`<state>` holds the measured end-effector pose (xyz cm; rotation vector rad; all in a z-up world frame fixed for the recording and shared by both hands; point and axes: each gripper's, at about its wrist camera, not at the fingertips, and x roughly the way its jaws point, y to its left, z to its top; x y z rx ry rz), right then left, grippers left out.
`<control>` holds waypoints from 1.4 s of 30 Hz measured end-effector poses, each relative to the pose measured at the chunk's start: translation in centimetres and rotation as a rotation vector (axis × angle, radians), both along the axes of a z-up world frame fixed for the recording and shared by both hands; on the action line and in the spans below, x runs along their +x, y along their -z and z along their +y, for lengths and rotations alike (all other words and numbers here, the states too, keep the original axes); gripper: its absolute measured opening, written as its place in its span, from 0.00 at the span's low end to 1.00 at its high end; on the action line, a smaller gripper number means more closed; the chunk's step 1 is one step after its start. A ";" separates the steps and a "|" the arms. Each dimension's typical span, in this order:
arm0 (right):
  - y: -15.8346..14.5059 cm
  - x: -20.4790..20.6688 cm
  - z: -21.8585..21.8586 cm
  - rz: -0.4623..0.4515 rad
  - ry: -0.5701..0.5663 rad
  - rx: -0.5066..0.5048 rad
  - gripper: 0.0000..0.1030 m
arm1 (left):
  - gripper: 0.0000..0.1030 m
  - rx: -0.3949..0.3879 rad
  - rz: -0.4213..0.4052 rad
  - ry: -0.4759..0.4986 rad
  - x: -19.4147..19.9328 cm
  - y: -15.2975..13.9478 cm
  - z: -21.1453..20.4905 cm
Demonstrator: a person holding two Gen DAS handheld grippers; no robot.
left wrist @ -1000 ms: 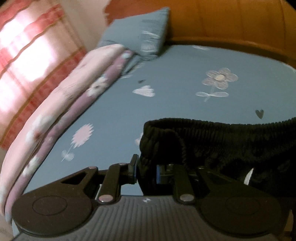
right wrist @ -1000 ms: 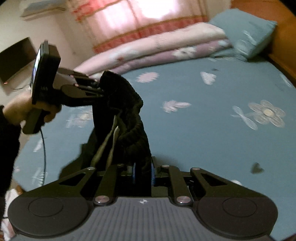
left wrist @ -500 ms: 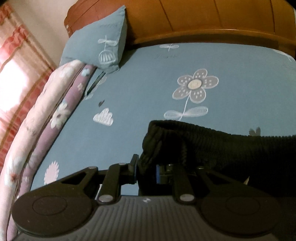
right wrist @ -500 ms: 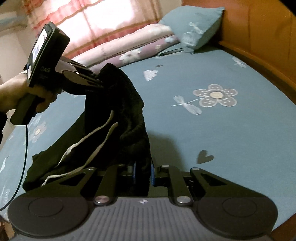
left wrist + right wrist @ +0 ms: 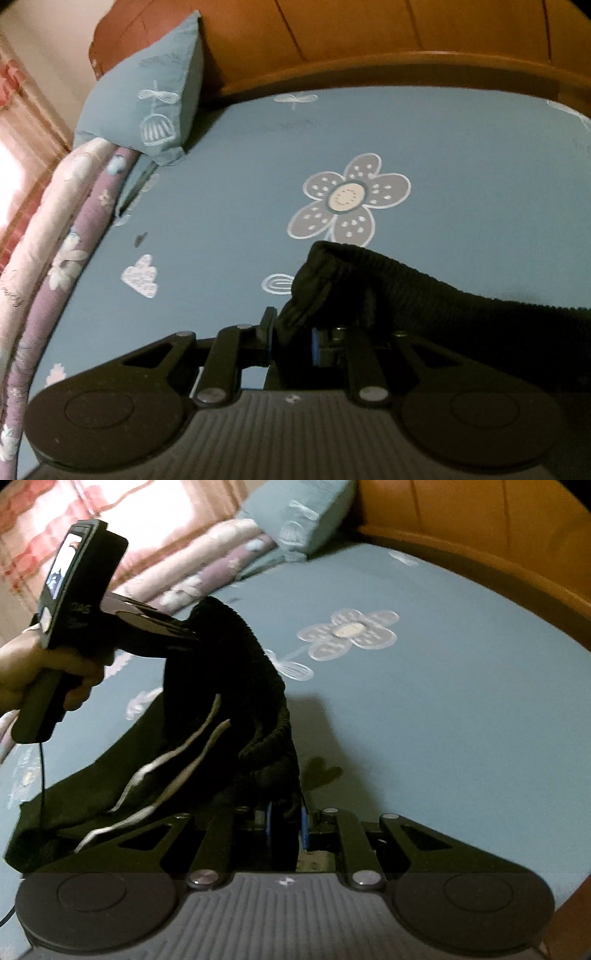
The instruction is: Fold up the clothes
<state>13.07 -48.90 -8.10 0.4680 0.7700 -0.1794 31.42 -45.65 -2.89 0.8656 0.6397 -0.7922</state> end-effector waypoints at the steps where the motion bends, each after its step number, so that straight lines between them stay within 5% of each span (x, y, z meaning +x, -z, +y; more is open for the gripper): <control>1: 0.5 0.1 -0.3 0.010 0.005 -0.002 0.16 | 0.16 0.008 0.002 0.002 0.0 0.5 -0.2; 12: 1.9 -0.2 -1.7 0.034 0.075 -0.041 0.16 | 0.16 -0.005 0.018 -0.002 1.1 2.7 -3.3; 19: 3.8 -0.8 -2.7 0.095 0.108 0.020 0.17 | 0.20 0.045 0.008 0.019 0.1 5.9 -4.5; 22: 4.6 -0.8 -2.9 0.131 0.127 0.037 0.22 | 0.27 0.067 0.023 0.002 0.0 6.5 -4.4; 25: 4.3 -1.3 -2.7 0.132 0.136 0.026 0.32 | 0.47 0.050 -0.006 0.036 -0.9 5.3 -2.9; 31: 1.6 -2.9 -1.8 0.101 0.154 -0.036 0.44 | 0.57 -0.011 -0.002 0.038 -3.4 0.1 4.8; 39: -2.6 -5.3 4.1 0.002 0.082 -0.019 0.57 | 0.58 -0.082 0.161 -0.212 -7.6 -1.9 21.2; 42: -3.2 -5.6 7.7 -0.007 0.003 0.006 0.62 | 0.58 -0.089 0.146 -0.288 -10.1 -1.6 27.3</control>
